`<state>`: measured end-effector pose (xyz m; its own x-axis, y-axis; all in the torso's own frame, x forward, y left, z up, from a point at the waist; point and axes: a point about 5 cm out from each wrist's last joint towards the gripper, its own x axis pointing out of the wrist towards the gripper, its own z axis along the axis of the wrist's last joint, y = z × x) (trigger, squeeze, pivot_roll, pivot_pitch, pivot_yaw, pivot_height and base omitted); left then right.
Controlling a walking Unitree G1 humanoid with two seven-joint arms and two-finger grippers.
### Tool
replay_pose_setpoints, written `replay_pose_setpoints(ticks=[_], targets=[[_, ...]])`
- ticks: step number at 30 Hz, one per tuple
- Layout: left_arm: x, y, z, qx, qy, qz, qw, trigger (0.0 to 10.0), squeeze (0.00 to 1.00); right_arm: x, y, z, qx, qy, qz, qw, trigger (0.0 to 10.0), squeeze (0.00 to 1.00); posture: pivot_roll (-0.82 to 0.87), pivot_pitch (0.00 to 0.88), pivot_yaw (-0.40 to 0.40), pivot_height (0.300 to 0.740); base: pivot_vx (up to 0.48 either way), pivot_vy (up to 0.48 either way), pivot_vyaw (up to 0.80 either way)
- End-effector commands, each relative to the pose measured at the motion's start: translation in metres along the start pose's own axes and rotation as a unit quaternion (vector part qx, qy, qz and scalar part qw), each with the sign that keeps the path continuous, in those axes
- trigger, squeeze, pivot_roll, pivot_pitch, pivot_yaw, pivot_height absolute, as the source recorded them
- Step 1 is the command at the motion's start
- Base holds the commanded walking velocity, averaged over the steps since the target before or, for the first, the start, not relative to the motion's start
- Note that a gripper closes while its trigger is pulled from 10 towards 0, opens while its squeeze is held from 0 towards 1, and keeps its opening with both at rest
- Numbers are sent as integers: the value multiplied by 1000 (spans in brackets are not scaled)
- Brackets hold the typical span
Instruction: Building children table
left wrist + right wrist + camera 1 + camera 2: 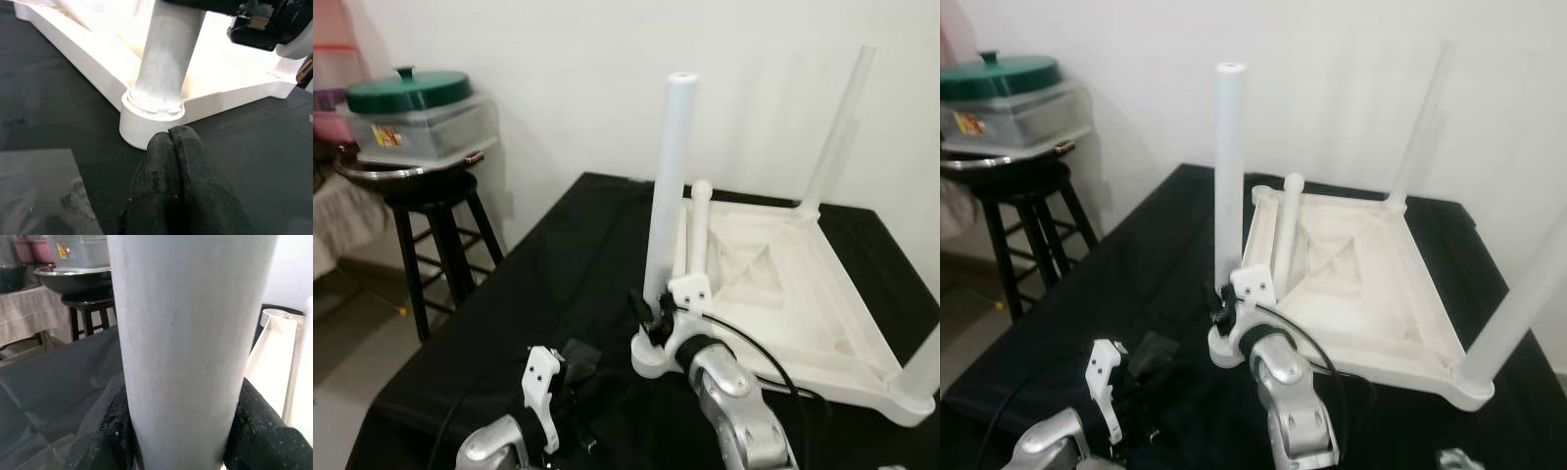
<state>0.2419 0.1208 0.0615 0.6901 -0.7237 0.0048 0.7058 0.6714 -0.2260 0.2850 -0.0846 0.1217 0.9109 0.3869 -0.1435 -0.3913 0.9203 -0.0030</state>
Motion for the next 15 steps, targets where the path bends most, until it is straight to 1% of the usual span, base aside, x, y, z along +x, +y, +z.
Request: replay_pose_setpoints(ticks=[1,2,3,4,5,6,7,8,9,10,11,12,14,15], targets=[[-2,2,-2,-2,13,-4,1000,10000,0,-6,-1,-52,21,132,-14,991,0,0,-3,0,34,740,0,0,0],[-2,2,-2,-2,15,-7,1000,10000,0,-4,-8,-48,13,128,-27,991,0,0,0,0,31,740,0,0,0],[-2,2,-2,-1,13,-5,1000,10000,0,-4,-7,-47,12,131,-29,991,2118,0,5,0,26,740,0,0,0],[-2,2,-2,0,12,-4,1000,10000,0,-3,-6,-47,10,138,-33,990,6471,0,7,0,23,740,0,0,0],[-2,2,-2,0,12,-4,1000,10000,0,-3,-6,-47,10,138,-33,990,6471,0,7,0,23,740,0,0,0],[-2,2,-2,2,11,-2,1000,10000,0,-3,-2,-48,14,148,-36,988,10000,0,11,0,20,740,0,0,0],[-2,2,-2,2,11,-2,1000,10000,0,-3,-2,-48,14,148,-36,988,10000,0,11,0,20,740,0,0,0],[-2,2,-2,4,11,-1,1000,10000,0,-3,0,-47,25,148,-39,988,10000,345,11,0,20,740,0,0,0],[-2,2,-2,4,11,-1,1000,10000,0,-3,0,-47,25,148,-39,988,10000,345,11,0,20,740,0,0,0],[-2,2,-1,4,10,-1,1000,10000,0,-2,1,-43,36,142,-30,989,10000,1000,7,0,25,740,0,0,0],[-2,2,-1,4,10,-1,1000,10000,0,-2,1,-43,36,142,-30,989,10000,1000,7,0,25,740,0,0,0],[-2,2,-1,4,10,-1,1000,10000,0,-3,2,-36,50,128,-11,990,10000,1000,2,0,30,740,0,0,0],[-2,2,1,2,7,-2,1000,10000,0,-6,0,-22,54,87,34,994,10000,1000,-6,0,35,740,0,0,0],[-1,4,4,-1,-4,6,1000,10000,0,-11,-5,-15,52,60,65,995,10000,1000,-17,0,40,740,0,0,0]])
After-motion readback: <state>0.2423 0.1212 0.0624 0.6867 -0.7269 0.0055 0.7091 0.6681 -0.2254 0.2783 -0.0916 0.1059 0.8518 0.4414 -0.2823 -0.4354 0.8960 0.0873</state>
